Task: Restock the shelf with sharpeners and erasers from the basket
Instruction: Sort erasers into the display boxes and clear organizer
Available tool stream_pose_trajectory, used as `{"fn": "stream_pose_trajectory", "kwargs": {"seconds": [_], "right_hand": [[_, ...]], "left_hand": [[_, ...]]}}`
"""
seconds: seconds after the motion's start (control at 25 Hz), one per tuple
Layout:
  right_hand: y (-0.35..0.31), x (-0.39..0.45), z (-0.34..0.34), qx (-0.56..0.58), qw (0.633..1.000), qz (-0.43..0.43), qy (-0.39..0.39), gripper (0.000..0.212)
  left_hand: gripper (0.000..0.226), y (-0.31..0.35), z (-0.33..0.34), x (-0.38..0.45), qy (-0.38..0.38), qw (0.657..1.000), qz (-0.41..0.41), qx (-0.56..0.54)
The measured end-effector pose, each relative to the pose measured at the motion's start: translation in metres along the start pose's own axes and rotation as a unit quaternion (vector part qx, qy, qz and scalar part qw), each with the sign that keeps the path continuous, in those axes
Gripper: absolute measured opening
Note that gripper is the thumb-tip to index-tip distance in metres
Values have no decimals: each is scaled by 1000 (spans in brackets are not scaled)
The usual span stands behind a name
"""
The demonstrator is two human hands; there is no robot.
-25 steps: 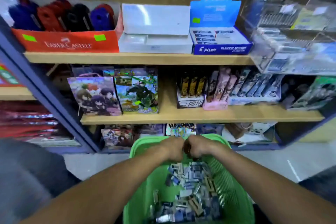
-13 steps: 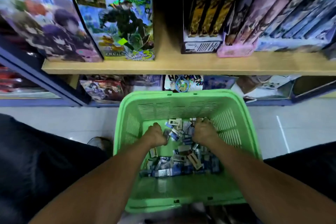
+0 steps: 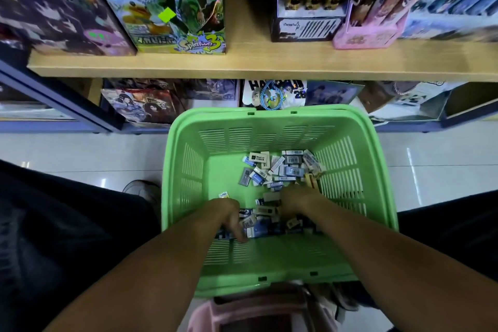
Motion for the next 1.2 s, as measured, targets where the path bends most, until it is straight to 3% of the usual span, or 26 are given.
{"fn": "stream_pose_trajectory", "kwargs": {"seconds": [0.2,0.32,0.4,0.48,0.6,0.76,0.88,1.0,1.12,1.2], "right_hand": [[-7,0,21,63,997,-28,-26,89],[-9,1,23,109,994,-28,-2,89],[-9,1,20,83,996,-36,12,85],[-8,1,18,61,997,-43,28,77],[2,-1,16,117,992,-31,46,62],[11,-2,17,144,988,-14,53,43],[-11,4,20,158,985,-32,53,28],[-26,13,26,192,980,-18,40,29],[-19,13,28,302,952,-2,38,41],[-15,11,26,356,933,-5,50,37]], "left_hand": [[85,1,6,1,-9,998,-1,-55],[119,1,9,2,-7,993,5,-116],[127,1,7,0,-8,989,13,-150],[121,1,7,-1,-15,984,25,-177],[108,-1,8,-2,-15,981,28,-190],[78,-4,3,-3,-25,972,32,-231],[80,4,6,-5,-53,970,35,-234],[90,11,16,-5,-67,970,41,-228],[88,9,20,3,-102,930,45,-350],[80,5,19,3,-113,903,33,-412]]}}
Point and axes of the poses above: each hand's wrist, its own x-axis towards the middle knuckle, its own z-axis out of the palm, y = z × x, the point moved 6 cm from there along x, towards the middle knuckle, and after that the axes turned 15 degrees about -z, right-handed, at the moved point
